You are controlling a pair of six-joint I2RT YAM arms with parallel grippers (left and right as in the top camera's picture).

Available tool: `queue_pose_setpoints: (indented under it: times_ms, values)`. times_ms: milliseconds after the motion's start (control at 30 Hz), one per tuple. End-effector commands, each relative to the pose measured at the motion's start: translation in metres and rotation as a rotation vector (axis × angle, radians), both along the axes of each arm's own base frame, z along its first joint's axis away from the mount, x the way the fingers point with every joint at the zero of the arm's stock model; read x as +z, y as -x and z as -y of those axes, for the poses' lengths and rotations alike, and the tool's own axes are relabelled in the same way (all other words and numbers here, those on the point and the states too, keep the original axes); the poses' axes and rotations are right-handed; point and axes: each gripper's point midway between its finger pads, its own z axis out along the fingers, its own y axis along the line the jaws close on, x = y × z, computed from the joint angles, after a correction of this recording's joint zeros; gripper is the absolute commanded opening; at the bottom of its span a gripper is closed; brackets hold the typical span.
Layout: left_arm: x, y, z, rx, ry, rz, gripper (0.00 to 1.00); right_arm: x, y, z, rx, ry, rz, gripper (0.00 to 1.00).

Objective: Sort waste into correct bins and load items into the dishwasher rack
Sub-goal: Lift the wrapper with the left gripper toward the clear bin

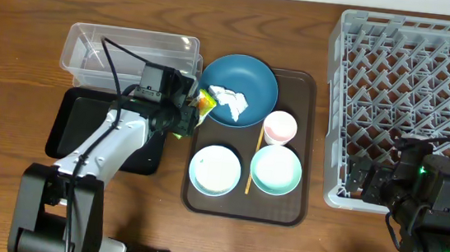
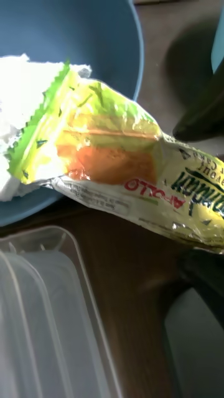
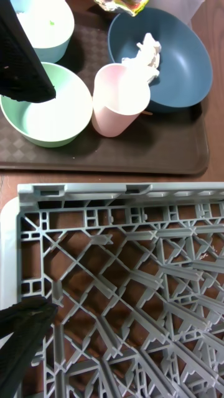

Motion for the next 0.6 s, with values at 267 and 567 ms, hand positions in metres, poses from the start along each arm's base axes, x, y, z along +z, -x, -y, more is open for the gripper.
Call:
queue_pose_setpoints:
  times_ms: [267,567]
  values:
    - [-0.003,0.006,0.002,-0.018,0.014,-0.02,0.51,0.01,-0.002,0.003,-0.004,0.015,0.029,0.99]
    - [-0.006,0.012,0.007,-0.021,0.014,-0.047,0.09,0.01,-0.002,0.003,-0.004,0.015,0.03,0.99]
